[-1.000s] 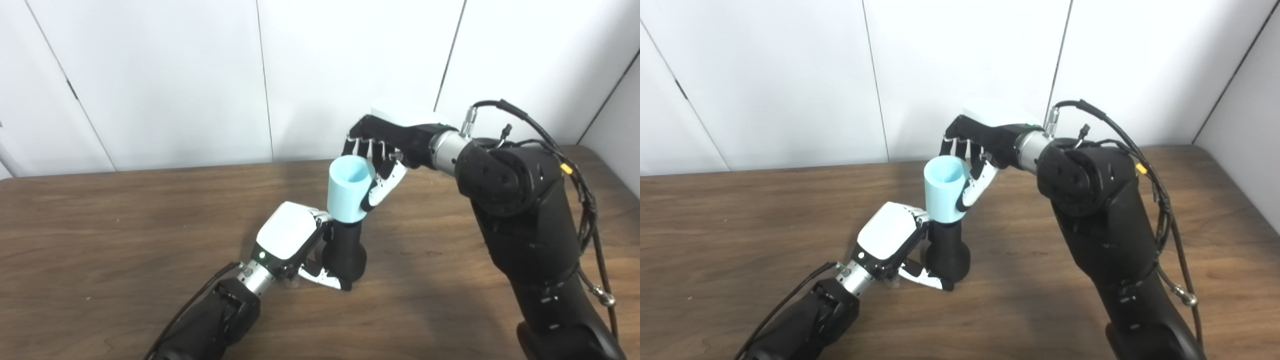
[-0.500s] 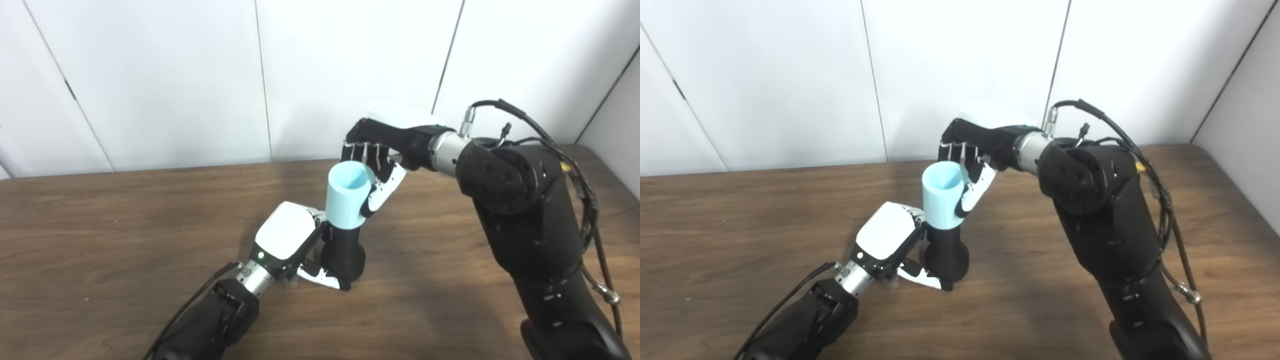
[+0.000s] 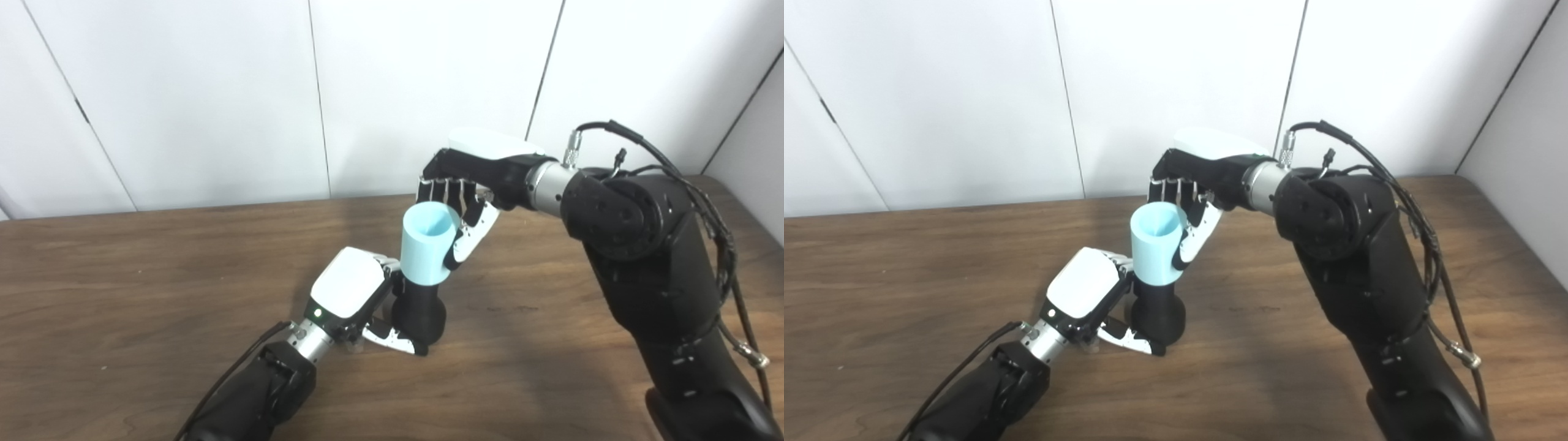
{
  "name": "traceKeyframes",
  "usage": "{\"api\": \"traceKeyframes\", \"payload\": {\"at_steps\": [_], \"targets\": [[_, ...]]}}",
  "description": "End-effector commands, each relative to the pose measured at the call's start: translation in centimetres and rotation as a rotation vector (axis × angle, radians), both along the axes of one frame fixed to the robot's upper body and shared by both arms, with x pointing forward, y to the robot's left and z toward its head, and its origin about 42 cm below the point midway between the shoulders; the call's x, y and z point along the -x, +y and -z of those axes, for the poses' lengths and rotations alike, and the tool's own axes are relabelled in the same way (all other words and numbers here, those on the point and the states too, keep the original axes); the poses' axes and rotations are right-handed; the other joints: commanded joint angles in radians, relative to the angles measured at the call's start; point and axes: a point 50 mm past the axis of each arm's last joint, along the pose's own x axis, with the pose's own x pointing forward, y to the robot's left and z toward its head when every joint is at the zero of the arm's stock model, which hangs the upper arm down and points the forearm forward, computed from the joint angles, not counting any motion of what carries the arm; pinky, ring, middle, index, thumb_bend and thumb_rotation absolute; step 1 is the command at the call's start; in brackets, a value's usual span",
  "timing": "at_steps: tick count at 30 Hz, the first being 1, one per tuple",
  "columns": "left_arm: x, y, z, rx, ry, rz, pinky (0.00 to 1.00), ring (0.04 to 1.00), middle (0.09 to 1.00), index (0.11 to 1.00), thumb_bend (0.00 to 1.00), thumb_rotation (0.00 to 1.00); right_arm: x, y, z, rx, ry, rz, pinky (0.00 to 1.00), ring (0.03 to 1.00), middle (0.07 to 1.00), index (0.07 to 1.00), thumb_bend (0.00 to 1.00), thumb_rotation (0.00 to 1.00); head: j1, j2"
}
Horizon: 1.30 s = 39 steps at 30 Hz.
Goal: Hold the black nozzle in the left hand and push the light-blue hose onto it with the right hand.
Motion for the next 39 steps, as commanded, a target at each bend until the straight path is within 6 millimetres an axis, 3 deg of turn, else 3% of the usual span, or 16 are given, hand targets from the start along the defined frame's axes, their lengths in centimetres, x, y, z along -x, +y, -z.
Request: {"api": "traceKeyframes", "payload": {"at_steps": [1, 10, 13, 17, 23, 27, 30, 39], "targets": [[11.5, 1.6, 12.8, -0.14, 0.384, -0.014, 0.31, 0.352, 0.416, 0.529, 0.51, 0.0, 1.3, 0.3, -2.6, 0.068, -0.028, -0.037, 0.38, 0.468, 0.525, 0.441, 0.52, 0.0, 0.002, 0.004], [11.6, 1.7, 12.5, -0.129, 0.384, -0.014, 0.29, 0.336, 0.409, 0.526, 0.51, 0.0, 2.5, 0.7, -1.4, 0.076, -0.053, -0.006, 0.41, 0.53, 0.49, 0.474, 0.53, 0.0, 0.006, 0.011], [11.7, 1.7, 12.5, -0.134, 0.379, -0.015, 0.31, 0.358, 0.415, 0.528, 0.51, 0.0, 3.2, 0.9, -0.8, 0.085, -0.068, -0.001, 0.33, 0.438, 0.523, 0.455, 0.52, 0.0, 0.008, 0.012], [11.7, 1.7, 12.4, -0.135, 0.377, -0.016, 0.32, 0.359, 0.418, 0.529, 0.51, 0.0, 4.1, 1.0, 0.3, 0.07, -0.09, 0.001, 0.23, 0.321, 0.442, 0.494, 0.53, 0.0, 0.007, 0.012], [11.7, 1.7, 12.4, -0.131, 0.384, -0.017, 0.32, 0.355, 0.416, 0.528, 0.51, 0.0, 4.9, 1.1, 1.6, 0.068, -0.16, 0.013, 0.15, 0.225, 0.388, 0.5, 0.52, 0.0, 0.008, 0.008], [11.7, 1.7, 12.4, -0.132, 0.383, -0.016, 0.33, 0.367, 0.421, 0.53, 0.51, 0.0, 5.3, 1.2, 2.0, 0.086, -0.211, 0.018, 0.13, 0.197, 0.382, 0.501, 0.52, 0.0, 0.008, 0.008], [11.7, 1.7, 12.4, -0.135, 0.388, -0.018, 0.3, 0.339, 0.409, 0.526, 0.51, 0.0, 5.7, 1.2, 2.3, 0.094, -0.246, 0.014, 0.12, 0.191, 0.46, 0.48, 0.53, 0.0, 0.009, 0.009], [11.8, 1.8, 12.5, -0.132, 0.381, -0.022, 0.3, 0.337, 0.407, 0.525, 0.51, 0.0, 6.2, 0.4, 4.3, 0.039, -0.213, 0.018, 0.14, 0.21, 0.47, 0.478, 0.53, 0.0, 0.01, 0.006]]}}
